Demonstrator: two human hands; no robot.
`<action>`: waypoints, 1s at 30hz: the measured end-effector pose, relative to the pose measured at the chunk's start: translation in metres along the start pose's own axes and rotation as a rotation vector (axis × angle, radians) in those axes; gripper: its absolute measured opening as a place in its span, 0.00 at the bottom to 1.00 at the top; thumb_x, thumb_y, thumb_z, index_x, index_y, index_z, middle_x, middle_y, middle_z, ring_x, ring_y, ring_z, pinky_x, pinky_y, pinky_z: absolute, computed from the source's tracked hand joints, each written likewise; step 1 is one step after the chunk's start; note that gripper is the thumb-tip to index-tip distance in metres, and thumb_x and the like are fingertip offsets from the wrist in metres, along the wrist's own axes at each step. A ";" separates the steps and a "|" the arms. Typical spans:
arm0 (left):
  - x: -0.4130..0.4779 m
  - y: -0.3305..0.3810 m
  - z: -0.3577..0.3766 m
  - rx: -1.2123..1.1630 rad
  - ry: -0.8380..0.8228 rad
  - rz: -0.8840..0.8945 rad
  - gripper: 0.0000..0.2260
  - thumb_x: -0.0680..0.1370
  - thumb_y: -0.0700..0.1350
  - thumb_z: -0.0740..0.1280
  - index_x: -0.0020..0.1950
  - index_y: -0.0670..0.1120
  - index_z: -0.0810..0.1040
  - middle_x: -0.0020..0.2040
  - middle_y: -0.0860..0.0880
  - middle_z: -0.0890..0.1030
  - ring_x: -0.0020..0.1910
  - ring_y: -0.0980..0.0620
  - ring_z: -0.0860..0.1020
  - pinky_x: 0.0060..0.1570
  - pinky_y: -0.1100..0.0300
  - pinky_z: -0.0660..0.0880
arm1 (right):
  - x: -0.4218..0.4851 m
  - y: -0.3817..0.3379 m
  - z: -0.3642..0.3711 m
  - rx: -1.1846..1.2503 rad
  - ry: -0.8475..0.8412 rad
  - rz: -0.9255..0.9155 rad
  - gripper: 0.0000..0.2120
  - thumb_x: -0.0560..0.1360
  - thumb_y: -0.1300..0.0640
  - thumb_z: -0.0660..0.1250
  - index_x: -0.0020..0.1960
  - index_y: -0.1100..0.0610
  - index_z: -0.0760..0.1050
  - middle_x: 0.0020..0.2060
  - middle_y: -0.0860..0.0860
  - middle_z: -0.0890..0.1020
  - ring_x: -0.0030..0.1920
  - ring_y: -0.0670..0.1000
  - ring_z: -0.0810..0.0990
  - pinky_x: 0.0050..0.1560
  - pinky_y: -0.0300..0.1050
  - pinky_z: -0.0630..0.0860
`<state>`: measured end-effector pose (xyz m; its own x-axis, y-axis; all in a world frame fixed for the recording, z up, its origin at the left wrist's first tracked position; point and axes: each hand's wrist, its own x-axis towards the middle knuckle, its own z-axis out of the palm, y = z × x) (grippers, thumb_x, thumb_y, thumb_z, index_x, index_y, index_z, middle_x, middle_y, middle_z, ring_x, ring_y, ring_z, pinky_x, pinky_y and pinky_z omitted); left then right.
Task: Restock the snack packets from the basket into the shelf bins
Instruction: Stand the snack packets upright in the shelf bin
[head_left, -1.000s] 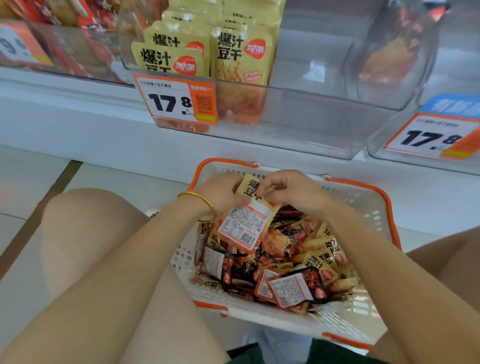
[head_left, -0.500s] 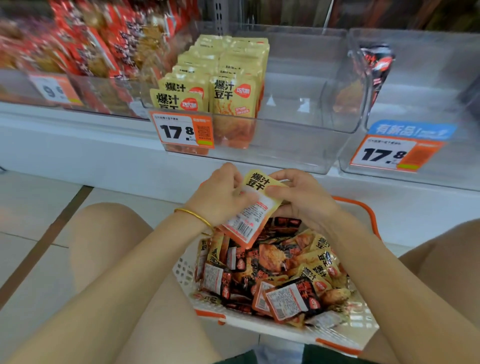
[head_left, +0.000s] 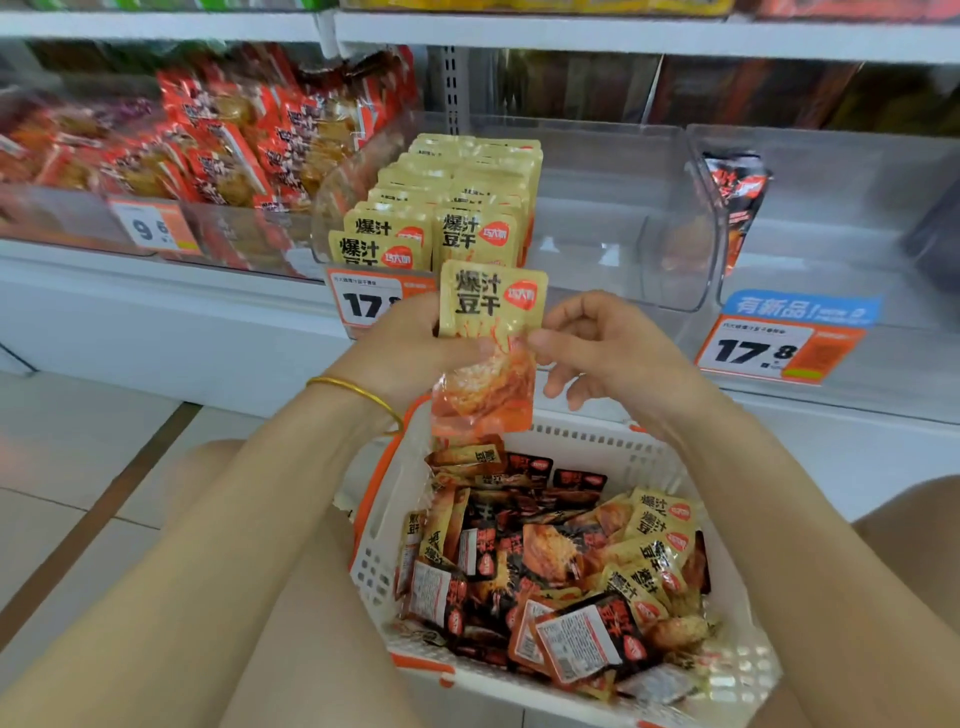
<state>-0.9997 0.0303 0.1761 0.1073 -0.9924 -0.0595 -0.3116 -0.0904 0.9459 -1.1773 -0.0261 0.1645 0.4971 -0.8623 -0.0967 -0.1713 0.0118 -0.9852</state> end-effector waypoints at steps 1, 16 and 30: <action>0.003 0.003 -0.003 -0.023 0.014 0.009 0.11 0.75 0.33 0.67 0.52 0.48 0.78 0.55 0.43 0.82 0.56 0.44 0.79 0.60 0.46 0.74 | 0.002 -0.004 -0.001 -0.014 -0.018 -0.007 0.09 0.73 0.58 0.70 0.49 0.59 0.72 0.37 0.54 0.79 0.26 0.48 0.76 0.23 0.38 0.71; 0.055 0.014 -0.027 0.651 0.551 0.406 0.14 0.77 0.42 0.65 0.62 0.41 0.74 0.59 0.44 0.75 0.60 0.47 0.72 0.61 0.59 0.66 | 0.090 -0.068 -0.027 -0.082 0.234 -0.202 0.04 0.74 0.63 0.69 0.48 0.62 0.76 0.26 0.53 0.78 0.19 0.44 0.73 0.19 0.37 0.70; 0.065 -0.023 -0.021 1.115 0.455 0.333 0.32 0.75 0.60 0.46 0.70 0.40 0.68 0.73 0.40 0.64 0.74 0.42 0.59 0.73 0.46 0.44 | 0.152 -0.020 0.014 -1.149 -0.032 0.031 0.22 0.70 0.36 0.66 0.55 0.51 0.77 0.44 0.50 0.81 0.44 0.52 0.80 0.50 0.44 0.77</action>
<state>-0.9653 -0.0300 0.1569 0.1168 -0.8822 0.4562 -0.9921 -0.0821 0.0953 -1.0867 -0.1506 0.1677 0.4974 -0.8564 -0.1387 -0.8504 -0.4498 -0.2729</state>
